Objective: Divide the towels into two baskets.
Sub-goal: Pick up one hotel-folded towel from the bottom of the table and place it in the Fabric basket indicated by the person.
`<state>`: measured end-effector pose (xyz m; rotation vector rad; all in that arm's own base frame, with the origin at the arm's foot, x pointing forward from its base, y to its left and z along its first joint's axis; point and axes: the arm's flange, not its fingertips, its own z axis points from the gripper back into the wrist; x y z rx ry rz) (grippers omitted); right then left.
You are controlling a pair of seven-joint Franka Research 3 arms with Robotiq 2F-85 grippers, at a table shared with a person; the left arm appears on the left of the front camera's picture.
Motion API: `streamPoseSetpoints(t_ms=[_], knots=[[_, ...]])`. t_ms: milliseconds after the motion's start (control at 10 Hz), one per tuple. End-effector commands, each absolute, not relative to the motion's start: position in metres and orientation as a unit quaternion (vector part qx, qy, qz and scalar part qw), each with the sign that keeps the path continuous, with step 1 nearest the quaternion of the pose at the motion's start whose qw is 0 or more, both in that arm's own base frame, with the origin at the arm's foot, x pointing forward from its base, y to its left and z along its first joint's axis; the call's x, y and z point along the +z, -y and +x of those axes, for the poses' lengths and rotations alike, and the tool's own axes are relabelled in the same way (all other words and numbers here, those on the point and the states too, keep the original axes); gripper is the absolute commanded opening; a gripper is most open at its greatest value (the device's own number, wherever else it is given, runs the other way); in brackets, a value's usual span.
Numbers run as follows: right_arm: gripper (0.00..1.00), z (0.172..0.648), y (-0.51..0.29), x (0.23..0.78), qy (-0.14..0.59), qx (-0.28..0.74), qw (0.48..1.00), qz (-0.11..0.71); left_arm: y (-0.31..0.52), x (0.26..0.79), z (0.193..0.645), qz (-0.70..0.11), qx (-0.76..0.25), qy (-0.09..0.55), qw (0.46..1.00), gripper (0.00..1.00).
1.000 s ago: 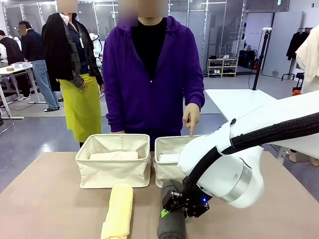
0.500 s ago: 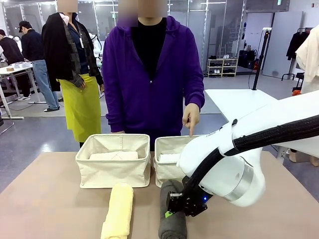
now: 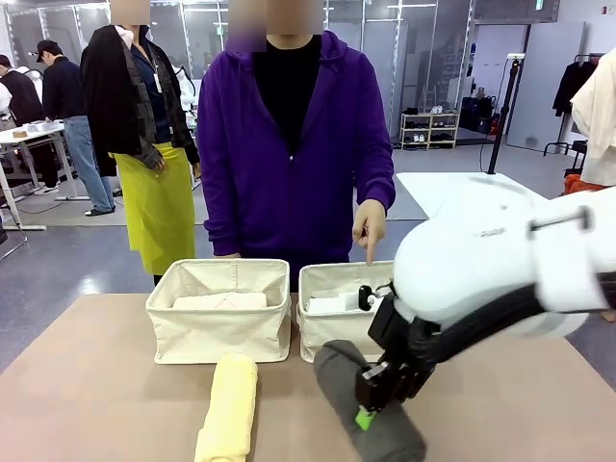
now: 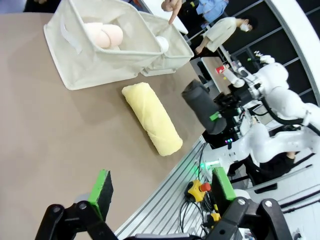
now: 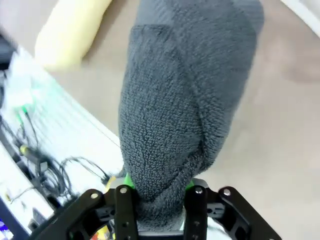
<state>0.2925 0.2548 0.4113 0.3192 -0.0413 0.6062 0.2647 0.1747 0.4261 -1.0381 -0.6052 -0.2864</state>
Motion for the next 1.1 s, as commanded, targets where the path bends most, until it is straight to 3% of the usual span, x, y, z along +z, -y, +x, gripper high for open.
streamPoseSetpoints(t_ms=[0, 500, 600, 700, 1000], knots=[[0.17, 0.286, -0.244, 0.445, 0.05, 0.378, 0.914, 0.14, -0.177, 0.428, 0.263, -0.485, -0.137, 0.284, 0.816, 1.0], [0.17, 0.286, -0.249, 0.432, 0.027, 0.34, 0.931, 0.133, -0.177, 0.428, 0.263, -0.485, -0.137, 0.284, 0.816, 1.0], [0.33, 0.284, -0.242, 0.434, 0.027, 0.353, 0.926, 0.131, -0.177, 0.428, 0.263, -0.485, -0.137, 0.284, 0.816, 1.0], [0.33, 0.29, -0.236, 0.458, 0.091, 0.455, 0.884, 0.054, -0.177, 0.428, 0.263, -0.485, -0.137, 0.284, 0.816, 1.0], [0.33, 0.339, -0.241, 0.511, 0.104, 0.585, 0.805, 0.004, -0.177, 0.428, 0.263, -0.485, -0.137, 0.284, 0.816, 1.0]])
